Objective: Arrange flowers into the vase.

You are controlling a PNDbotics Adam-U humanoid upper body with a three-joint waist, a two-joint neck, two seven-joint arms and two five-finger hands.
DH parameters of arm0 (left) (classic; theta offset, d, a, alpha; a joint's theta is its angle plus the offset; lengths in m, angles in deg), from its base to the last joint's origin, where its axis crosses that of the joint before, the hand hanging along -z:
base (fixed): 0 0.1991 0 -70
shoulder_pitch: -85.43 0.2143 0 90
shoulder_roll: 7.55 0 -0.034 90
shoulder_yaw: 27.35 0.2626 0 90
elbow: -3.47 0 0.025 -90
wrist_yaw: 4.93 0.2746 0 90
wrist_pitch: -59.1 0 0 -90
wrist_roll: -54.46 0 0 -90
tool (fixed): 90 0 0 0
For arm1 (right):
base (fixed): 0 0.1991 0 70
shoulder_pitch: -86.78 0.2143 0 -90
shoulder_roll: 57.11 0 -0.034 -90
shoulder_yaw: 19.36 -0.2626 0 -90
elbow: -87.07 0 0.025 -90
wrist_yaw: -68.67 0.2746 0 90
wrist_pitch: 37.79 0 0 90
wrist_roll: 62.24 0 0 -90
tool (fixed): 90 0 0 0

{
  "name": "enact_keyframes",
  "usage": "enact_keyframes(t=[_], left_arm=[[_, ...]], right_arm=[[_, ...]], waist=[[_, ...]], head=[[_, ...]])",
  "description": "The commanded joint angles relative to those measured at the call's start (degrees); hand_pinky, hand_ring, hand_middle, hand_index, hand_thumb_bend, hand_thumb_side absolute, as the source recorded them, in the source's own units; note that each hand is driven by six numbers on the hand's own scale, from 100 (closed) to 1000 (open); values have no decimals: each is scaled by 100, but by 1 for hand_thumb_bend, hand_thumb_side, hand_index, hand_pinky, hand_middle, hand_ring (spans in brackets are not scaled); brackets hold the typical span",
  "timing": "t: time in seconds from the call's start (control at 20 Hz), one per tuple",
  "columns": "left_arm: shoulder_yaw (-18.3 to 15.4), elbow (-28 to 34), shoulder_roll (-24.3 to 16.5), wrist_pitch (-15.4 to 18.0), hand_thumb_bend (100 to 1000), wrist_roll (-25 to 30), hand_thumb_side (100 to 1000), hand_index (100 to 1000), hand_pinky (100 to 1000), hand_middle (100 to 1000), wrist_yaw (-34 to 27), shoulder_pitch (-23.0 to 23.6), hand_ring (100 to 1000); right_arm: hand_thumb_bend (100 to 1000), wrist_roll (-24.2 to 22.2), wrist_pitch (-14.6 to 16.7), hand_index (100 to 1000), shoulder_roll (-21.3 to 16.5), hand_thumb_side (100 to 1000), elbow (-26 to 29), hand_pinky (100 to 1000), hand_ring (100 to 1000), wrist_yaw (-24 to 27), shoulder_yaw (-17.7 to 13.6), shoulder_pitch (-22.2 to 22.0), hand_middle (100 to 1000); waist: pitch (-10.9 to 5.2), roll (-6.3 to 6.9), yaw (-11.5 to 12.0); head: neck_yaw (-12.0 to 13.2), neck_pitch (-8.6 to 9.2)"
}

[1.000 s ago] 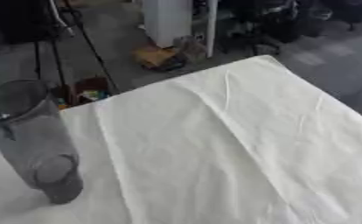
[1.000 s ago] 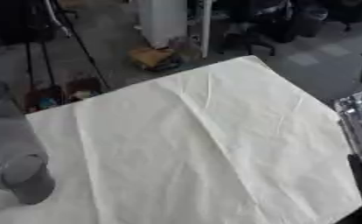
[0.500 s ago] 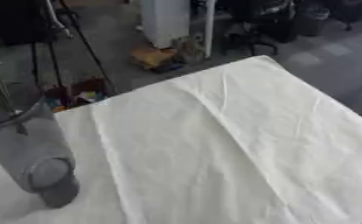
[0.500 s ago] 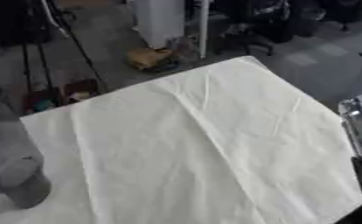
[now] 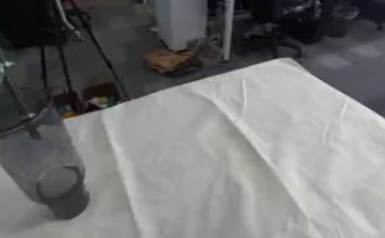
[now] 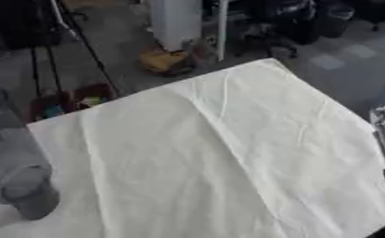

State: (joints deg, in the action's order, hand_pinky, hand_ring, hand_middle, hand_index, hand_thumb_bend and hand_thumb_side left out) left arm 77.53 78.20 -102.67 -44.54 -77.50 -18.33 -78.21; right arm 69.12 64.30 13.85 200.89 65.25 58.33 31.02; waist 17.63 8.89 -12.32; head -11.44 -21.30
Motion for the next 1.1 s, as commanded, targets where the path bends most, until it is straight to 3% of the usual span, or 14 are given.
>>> enact_keyframes(t=[0.05,1.1], left_arm=[[-63,46,-72,6,243,-17,619,134,100,100,63,-136,100],[141,142,-61,-44,251,185,619,139,100,100,192,137,100]], right_arm=[[100,1,9,909,-87,1000,77,793,890,51,-38,62,846],[100,43,-2,907,-54,1000,77,792,889,42,-50,45,844]], waist=[[-97,-55,-6],[-90,-109,64]], head=[[17,36],[-82,42]])
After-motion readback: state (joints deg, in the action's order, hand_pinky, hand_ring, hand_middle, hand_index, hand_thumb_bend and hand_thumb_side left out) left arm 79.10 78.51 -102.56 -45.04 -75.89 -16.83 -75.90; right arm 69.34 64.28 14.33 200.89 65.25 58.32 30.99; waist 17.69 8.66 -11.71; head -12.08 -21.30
